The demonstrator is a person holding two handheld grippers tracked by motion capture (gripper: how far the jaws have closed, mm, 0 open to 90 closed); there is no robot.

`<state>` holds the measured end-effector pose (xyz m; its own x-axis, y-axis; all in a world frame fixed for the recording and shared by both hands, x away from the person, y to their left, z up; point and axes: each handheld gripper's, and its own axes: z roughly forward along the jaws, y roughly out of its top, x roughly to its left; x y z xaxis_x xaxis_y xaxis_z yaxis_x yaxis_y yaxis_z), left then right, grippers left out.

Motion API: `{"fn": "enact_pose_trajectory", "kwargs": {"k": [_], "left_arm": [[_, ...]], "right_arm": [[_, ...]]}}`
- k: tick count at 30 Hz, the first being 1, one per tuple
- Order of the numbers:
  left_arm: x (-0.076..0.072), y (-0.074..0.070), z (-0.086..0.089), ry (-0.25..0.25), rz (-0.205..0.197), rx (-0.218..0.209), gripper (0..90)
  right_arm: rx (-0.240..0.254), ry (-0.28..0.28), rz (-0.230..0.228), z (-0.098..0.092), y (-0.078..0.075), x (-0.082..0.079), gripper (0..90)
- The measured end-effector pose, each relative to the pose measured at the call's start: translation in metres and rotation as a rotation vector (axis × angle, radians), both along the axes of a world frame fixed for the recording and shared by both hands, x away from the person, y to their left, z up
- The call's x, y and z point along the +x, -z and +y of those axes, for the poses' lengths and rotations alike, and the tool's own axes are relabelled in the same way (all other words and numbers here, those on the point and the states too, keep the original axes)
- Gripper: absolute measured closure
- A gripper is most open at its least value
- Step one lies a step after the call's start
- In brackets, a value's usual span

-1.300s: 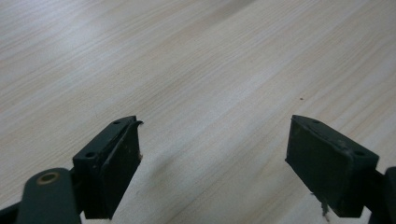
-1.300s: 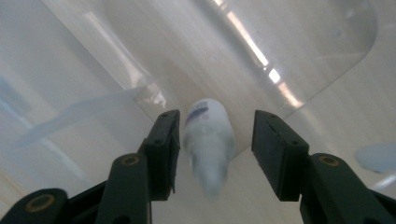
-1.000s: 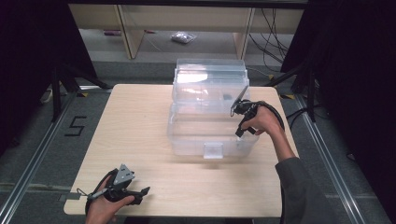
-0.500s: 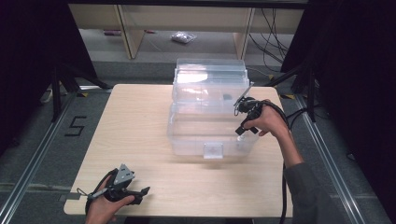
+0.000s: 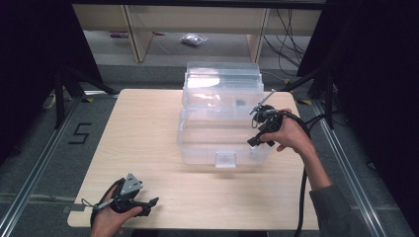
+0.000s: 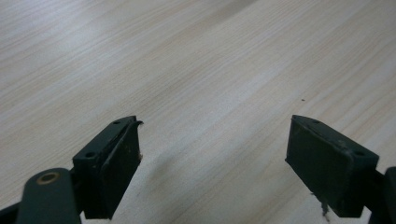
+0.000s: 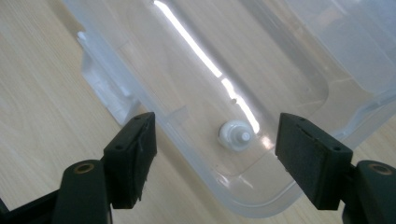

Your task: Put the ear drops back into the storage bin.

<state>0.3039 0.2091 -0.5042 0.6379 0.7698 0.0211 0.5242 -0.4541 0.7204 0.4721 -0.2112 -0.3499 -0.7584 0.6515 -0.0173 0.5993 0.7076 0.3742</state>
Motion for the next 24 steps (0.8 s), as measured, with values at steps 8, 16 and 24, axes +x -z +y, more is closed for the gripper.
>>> {"fn": "enact_pose_trajectory", "kwargs": {"k": [8,16,24], "left_arm": [[0.0,0.0,0.0,-0.006,0.005,-0.012,17.0],[0.0,0.0,-0.001,-0.008,0.011,-0.013,17.0],[0.001,-0.001,0.0,0.003,0.013,0.005,17.0]], "right_arm": [[0.068,0.004,-0.048,-0.009,-0.005,-0.013,25.5],[0.115,-0.006,-0.085,-0.011,-0.004,-0.025,26.5],[0.139,0.002,-0.083,-0.011,0.0,-0.034,25.6]]}}
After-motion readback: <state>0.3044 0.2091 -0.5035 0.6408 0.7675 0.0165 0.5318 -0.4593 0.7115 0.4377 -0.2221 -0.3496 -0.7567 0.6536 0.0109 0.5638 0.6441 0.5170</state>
